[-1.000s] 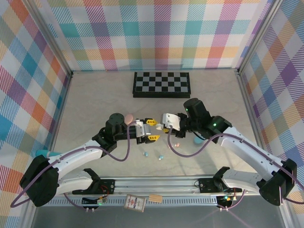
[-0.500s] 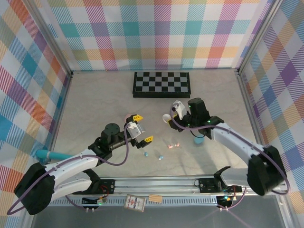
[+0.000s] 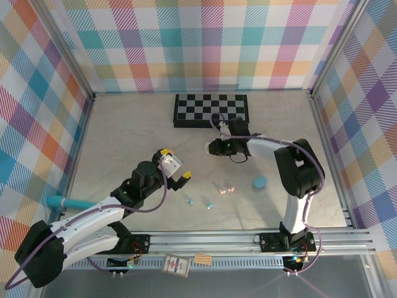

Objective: Insert wireless bluetooth earbuds into charging case

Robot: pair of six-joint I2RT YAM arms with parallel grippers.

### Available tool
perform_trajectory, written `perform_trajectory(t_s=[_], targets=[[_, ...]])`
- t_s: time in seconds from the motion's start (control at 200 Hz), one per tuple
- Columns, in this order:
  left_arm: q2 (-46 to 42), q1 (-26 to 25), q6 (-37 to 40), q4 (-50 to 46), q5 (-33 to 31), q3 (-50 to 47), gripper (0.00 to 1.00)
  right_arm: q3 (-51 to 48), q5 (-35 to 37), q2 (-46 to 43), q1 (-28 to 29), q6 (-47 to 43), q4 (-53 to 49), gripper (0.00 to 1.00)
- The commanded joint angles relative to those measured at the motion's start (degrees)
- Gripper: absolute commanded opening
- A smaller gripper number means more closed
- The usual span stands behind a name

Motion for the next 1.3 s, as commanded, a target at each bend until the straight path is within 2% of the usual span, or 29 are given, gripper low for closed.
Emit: perform_trajectory(t_s=[0.0, 0.18, 0.355, 0.42, 0.58, 0.78, 1.015, 1.105, 1.16, 1.295], targets=[[-1.19, 0.28, -3.29, -6.81, -6.15, 3.88, 1.00, 3.36, -2.48, 3.97, -1.46, 3.25, 0.63, 0.23], [1.09, 1.61, -10.98, -13.73, -12.61, 8.49, 1.00, 7.24, -1.21, 7.88, -2.77, 2.38, -1.05, 0.28], [4.06, 4.48, -16.45, -21.70, -13.88, 12.88, 1.00, 5.69, 3.62, 3.26, -2.84, -1.60, -2.18, 0.53], [6.18, 6.28, -17.99, -24.65, -12.57, 14.65, 1.00, 5.33, 5.26, 0.87, -2.95, -3.75, -3.49, 0.64], [14.15, 8.40, -19.91, -30.06, -9.72, 20.00, 1.00, 3.06, 7.30, -6.20, -2.91, -7.94, -5.31, 0.78], [25.80, 12.55, -22.63, -40.62, -6.02, 28.24, 1.00, -2.35, 3.66, -15.22, -2.84, -9.94, -4.82, 0.81], [35.92, 16.00, -25.15, -45.41, -1.87, 35.02, 0.99, -8.12, 4.13, -23.29, -2.84, -10.82, -6.46, 0.81], [39.69, 16.34, -25.29, -45.79, -1.80, 36.91, 0.92, -9.38, 4.73, -25.16, -2.82, -10.95, -7.18, 0.81], [41.98, 16.70, -25.18, -46.16, -1.64, 38.11, 0.84, -9.78, 5.07, -25.85, -2.82, -11.25, -7.75, 0.81], [46.22, 16.89, -24.28, -46.73, -1.83, 40.44, 0.74, -10.49, 6.17, -27.15, -2.91, -11.88, -8.44, 0.81]])
